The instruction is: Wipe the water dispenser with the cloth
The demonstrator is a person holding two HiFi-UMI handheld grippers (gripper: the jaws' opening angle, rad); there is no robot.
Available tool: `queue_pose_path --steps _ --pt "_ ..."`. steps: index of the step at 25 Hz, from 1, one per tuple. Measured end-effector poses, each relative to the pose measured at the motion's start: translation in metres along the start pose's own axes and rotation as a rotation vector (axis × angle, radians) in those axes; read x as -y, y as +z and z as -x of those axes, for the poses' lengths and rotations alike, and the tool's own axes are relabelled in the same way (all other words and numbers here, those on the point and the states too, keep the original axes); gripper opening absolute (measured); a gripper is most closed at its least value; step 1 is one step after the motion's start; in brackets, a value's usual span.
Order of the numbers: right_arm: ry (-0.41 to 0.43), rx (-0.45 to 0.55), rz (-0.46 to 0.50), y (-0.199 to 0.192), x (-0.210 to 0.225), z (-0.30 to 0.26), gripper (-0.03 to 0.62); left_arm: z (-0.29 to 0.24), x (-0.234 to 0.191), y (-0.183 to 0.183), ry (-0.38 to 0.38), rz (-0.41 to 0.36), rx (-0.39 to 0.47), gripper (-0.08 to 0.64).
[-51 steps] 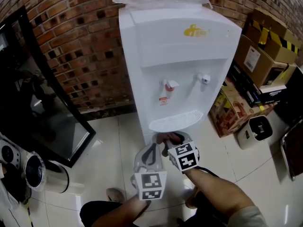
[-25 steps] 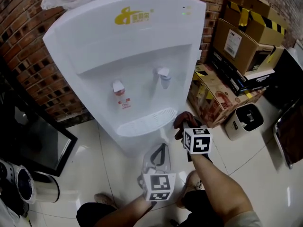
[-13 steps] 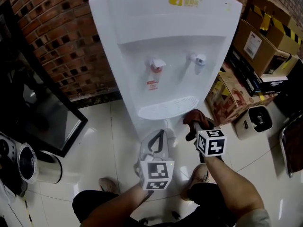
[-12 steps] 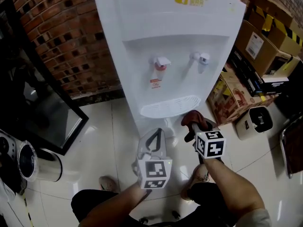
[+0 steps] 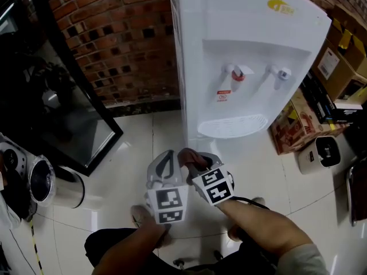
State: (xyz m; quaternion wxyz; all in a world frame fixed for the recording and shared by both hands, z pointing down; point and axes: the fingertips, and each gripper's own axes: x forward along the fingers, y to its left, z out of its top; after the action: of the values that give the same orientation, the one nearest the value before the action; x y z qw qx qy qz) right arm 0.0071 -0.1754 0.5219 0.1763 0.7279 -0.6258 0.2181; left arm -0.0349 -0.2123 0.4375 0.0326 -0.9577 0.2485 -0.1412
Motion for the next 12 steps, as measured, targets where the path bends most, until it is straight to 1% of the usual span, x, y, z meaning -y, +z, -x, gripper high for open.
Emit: queue_pose_path --steps 2,6,9,12 --pt "-0.004 -0.002 -0.011 0.006 -0.004 -0.02 0.097 0.001 -0.009 -0.004 0.014 -0.008 -0.007 0.0" --pt "-0.024 -0.031 -0.045 0.008 0.003 -0.041 0.091 -0.001 -0.022 -0.01 0.032 -0.01 -0.021 0.0" --pt "-0.03 -0.043 -0.051 0.004 0.005 -0.042 0.092 -0.005 -0.03 -0.014 0.047 0.005 -0.035 0.0" --pt "-0.048 -0.053 -0.071 -0.004 0.018 -0.034 0.092 -0.009 -0.024 -0.013 0.037 0.004 -0.038 0.0"
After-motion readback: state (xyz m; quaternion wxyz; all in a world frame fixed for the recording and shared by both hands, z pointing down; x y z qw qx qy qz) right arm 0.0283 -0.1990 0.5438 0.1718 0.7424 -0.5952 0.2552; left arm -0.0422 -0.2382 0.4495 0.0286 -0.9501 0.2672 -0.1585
